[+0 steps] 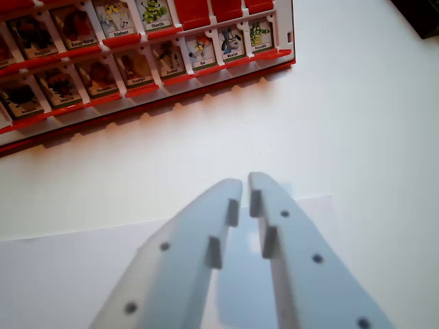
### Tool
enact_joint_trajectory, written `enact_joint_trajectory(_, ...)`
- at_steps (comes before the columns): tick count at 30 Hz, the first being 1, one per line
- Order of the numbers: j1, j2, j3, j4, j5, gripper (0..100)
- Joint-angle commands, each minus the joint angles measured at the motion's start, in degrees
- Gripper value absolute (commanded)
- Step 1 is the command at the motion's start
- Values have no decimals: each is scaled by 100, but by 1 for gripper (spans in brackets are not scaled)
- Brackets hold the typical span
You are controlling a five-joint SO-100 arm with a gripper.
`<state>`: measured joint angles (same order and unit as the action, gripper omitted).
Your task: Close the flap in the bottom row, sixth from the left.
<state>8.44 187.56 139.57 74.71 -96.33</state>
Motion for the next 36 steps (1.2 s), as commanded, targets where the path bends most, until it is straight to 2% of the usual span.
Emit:
enact_joint_trajectory(1, -35, -9, -35, -123, 26, 1)
enact_joint_trajectory(22, 26, -9, -9, -123, 44, 1)
enact_joint_trajectory(31, -62, -185, -114, -308, 229, 1)
enact_joint_trajectory(36, -44, -826, -369, -483, 167, 1)
